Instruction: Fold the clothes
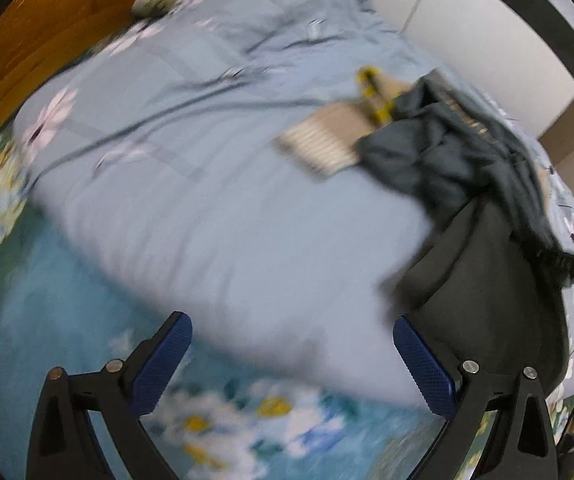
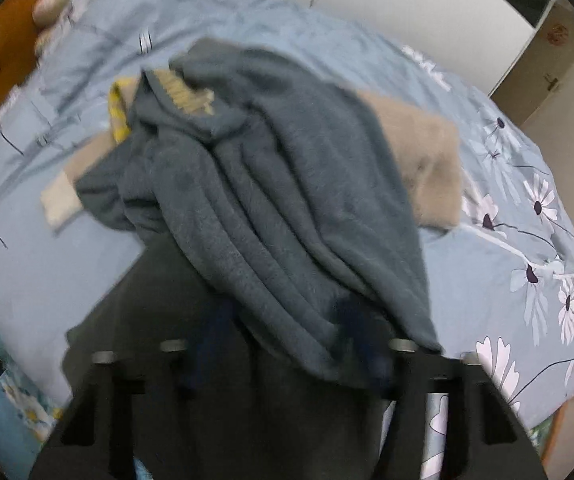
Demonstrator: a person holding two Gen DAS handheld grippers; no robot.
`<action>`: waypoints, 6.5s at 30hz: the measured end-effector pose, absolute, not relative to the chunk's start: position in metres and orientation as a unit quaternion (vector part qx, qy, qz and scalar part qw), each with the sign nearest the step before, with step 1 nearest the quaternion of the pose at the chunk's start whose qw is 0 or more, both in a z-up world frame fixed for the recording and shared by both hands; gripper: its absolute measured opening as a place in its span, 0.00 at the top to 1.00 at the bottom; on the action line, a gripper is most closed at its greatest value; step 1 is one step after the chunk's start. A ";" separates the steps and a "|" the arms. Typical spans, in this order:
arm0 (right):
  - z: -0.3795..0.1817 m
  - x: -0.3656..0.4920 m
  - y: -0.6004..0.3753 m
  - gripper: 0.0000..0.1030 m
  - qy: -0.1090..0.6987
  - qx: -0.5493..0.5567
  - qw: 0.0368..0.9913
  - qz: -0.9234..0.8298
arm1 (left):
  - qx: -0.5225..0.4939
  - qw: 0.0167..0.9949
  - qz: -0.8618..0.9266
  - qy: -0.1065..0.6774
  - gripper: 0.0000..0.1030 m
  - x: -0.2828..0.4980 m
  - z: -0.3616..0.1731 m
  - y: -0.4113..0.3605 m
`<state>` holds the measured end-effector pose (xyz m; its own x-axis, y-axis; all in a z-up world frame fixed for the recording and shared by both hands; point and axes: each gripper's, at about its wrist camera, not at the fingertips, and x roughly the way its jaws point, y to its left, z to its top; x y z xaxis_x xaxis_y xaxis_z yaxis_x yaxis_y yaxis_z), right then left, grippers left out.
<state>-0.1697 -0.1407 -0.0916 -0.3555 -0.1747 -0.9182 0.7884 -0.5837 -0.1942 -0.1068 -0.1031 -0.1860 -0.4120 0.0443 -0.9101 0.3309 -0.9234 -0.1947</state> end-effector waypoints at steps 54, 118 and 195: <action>0.492 0.044 0.062 0.93 0.098 0.164 0.336 -0.922 | 0.517 -0.019 -0.791 0.327 0.00 0.101 -0.033 -0.186; 0.035 0.154 0.259 0.81 0.118 0.655 0.203 -0.718 | 0.670 0.086 -0.512 0.531 0.90 0.085 -0.210 -0.093; -0.139 0.097 0.325 0.97 -0.188 0.734 0.032 -0.652 | 0.597 0.224 -0.675 0.371 0.90 0.215 -0.120 -0.382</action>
<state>0.0968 0.3246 -0.1393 0.0793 -0.3184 -0.9446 -0.2341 -0.9270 0.2929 0.2150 -0.3821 -0.1203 -0.1869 0.1412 -0.9722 0.7454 -0.6243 -0.2340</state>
